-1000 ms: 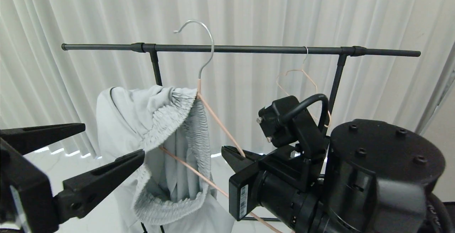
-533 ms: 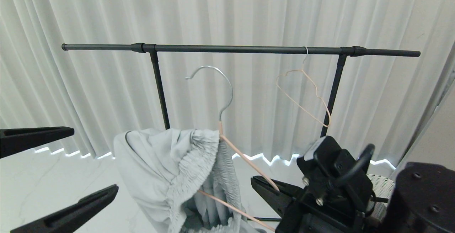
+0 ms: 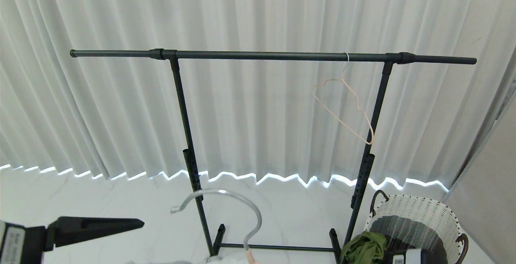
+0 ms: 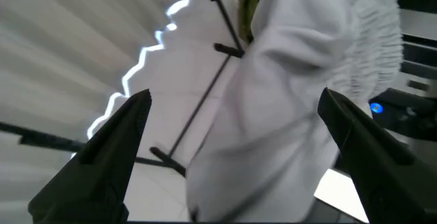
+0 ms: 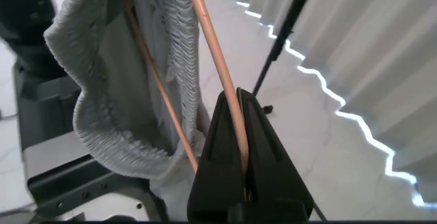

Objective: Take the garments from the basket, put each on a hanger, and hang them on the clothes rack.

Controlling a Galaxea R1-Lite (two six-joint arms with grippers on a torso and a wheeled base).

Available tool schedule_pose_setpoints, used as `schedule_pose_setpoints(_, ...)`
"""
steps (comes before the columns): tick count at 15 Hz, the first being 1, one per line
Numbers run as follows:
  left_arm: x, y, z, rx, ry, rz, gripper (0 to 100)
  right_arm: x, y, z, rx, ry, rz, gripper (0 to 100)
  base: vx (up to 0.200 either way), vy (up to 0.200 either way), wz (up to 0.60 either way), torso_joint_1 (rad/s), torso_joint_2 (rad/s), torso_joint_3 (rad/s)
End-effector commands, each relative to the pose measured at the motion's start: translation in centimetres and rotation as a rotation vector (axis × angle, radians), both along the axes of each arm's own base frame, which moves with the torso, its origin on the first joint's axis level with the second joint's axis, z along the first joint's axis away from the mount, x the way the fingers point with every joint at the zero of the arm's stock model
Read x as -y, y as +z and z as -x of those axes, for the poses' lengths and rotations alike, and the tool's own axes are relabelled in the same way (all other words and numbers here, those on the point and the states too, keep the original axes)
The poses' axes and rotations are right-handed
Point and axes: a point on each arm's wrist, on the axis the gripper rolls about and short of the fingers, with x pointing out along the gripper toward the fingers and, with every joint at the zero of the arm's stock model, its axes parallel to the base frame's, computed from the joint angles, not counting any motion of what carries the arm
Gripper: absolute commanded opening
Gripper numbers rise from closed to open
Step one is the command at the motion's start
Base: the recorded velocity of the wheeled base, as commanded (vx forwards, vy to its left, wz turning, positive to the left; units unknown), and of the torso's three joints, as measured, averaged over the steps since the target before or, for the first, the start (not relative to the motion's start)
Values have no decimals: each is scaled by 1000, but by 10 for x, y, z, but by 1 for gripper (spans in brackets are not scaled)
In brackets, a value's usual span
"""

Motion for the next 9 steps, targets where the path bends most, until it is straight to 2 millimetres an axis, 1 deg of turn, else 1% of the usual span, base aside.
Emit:
schedule_pose_setpoints(1, 2, -10, 0, -42, -25, -22, 100, -1, -1, 8, 15, 39, 11, 0, 0, 0, 0, 0, 0, 0)
schedule_pose_setpoints(4, 2, -20, 2, -104, -96, -21, 100, -5, -1, 8, 21, 47, 16, 0, 0, 0, 0, 0, 0, 0)
schedule_pose_setpoints(5, 3, -21, 2, -113, -109, -18, 100, -5, -1, 10, 22, 55, 13, 0, 0, 0, 0, 0, 0, 0)
schedule_pose_setpoints(9, 3, -25, 2, -155, -100, -9, 100, -10, -1, 10, 26, 56, -10, 0, 0, 0, 0, 0, 0, 0)
